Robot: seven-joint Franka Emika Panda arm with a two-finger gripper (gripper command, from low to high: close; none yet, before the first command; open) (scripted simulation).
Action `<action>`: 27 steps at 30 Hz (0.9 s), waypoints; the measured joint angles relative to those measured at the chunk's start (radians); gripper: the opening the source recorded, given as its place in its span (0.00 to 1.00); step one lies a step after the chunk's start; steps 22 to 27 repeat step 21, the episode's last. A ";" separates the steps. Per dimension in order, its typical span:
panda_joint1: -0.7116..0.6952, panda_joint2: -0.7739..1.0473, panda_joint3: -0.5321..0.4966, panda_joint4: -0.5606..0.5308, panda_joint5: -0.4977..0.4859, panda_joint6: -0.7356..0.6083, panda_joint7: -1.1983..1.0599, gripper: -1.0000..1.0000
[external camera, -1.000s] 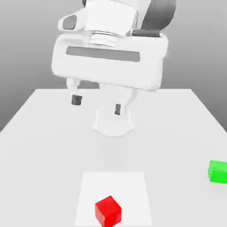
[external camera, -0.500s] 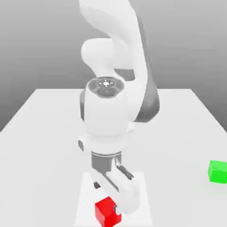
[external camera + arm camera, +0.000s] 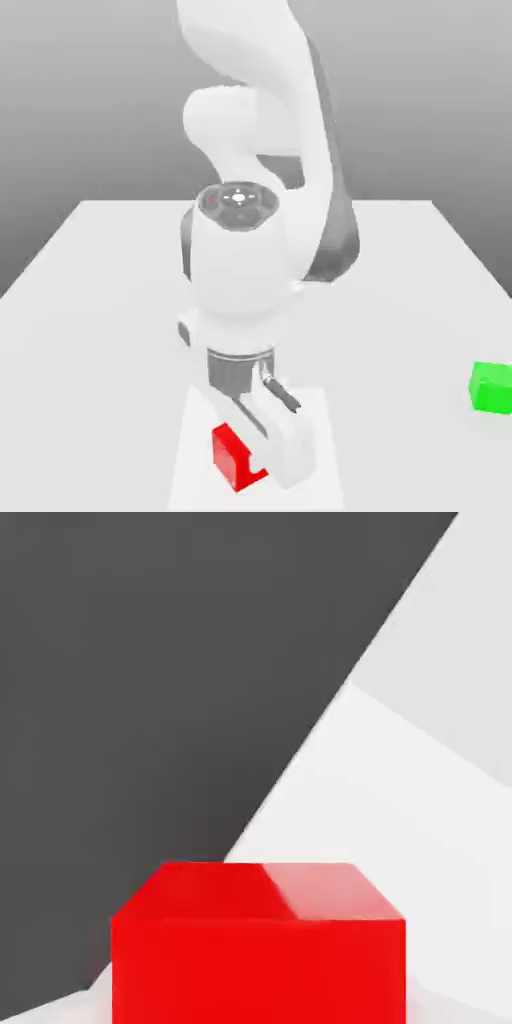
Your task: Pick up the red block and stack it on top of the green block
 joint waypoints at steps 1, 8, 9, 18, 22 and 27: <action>0.030 -0.011 0.023 -0.005 0.002 -0.006 0.031 0.00; 0.254 -0.084 0.210 -0.048 0.012 -0.039 0.277 0.00; 0.294 -0.095 0.243 -0.054 0.013 -0.044 0.319 0.00; 0.506 0.081 0.198 -0.032 -0.230 0.073 0.622 1.00; 0.506 0.081 0.198 -0.032 -0.230 0.073 0.622 1.00; 0.506 0.081 0.198 -0.032 -0.230 0.073 0.622 1.00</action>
